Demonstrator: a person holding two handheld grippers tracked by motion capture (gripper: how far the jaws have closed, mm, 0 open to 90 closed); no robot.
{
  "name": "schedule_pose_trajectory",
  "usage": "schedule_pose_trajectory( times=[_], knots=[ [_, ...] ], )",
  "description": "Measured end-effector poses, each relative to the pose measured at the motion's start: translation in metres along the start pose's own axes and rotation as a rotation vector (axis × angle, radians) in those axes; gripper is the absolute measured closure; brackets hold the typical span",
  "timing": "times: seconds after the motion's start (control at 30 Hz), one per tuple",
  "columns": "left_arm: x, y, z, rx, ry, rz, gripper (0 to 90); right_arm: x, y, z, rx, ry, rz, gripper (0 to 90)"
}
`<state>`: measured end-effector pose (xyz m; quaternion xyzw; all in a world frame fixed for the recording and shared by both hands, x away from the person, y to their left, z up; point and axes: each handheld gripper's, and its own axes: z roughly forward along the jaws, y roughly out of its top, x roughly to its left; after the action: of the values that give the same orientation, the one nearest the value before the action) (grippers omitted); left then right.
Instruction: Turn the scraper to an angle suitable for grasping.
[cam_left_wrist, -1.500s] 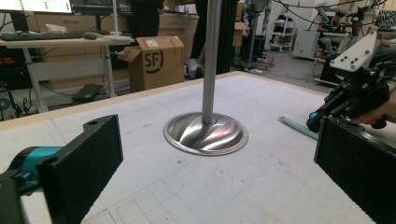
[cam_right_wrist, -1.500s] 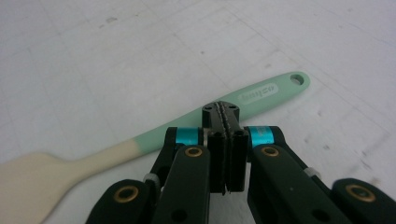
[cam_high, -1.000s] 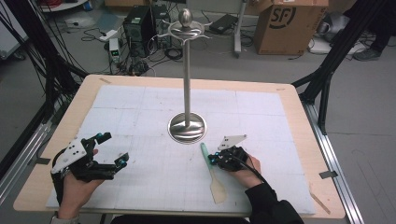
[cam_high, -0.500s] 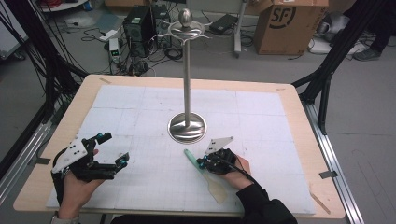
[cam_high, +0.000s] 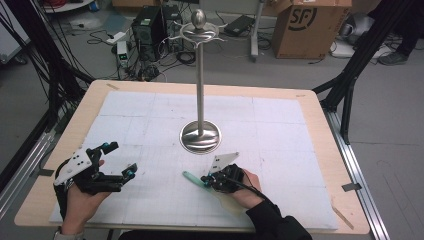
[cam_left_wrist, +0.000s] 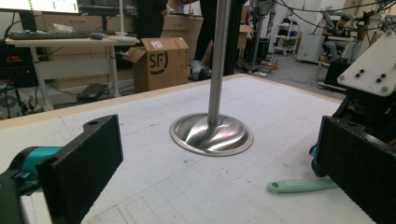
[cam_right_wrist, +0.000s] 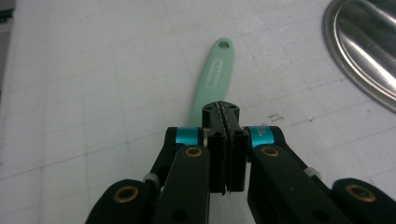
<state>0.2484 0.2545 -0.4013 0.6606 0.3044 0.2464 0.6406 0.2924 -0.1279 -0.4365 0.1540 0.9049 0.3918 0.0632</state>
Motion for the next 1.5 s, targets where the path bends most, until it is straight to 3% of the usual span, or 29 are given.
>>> schedule_pose_trajectory(
  times=[0.13, 0.37, 0.67, 0.9, 1.5],
  knots=[
    [0.0, 0.0, 0.0, 0.005, 0.002, -0.001, 1.8, 0.009, -0.004, -0.009, -0.012, 0.023, -0.006, 90.0],
    [-0.003, 0.0, 0.002, 0.007, -0.005, 0.005, 1.7, 0.024, -0.018, -0.02, -0.012, 0.022, -0.003, 90.0],
    [-0.002, 0.0, 0.001, 0.006, 0.001, 0.001, 1.8, 0.033, -0.027, -0.02, 0.032, 0.032, -0.015, 90.0],
    [-0.002, 0.0, 0.002, 0.009, 0.002, 0.003, 1.7, 0.029, -0.029, -0.025, 0.048, 0.016, -0.015, 90.0],
    [-0.001, -0.001, 0.002, 0.011, 0.004, 0.002, 1.8, -0.002, -0.041, -0.039, 0.056, -0.055, 0.044, 90.0]
  ],
)
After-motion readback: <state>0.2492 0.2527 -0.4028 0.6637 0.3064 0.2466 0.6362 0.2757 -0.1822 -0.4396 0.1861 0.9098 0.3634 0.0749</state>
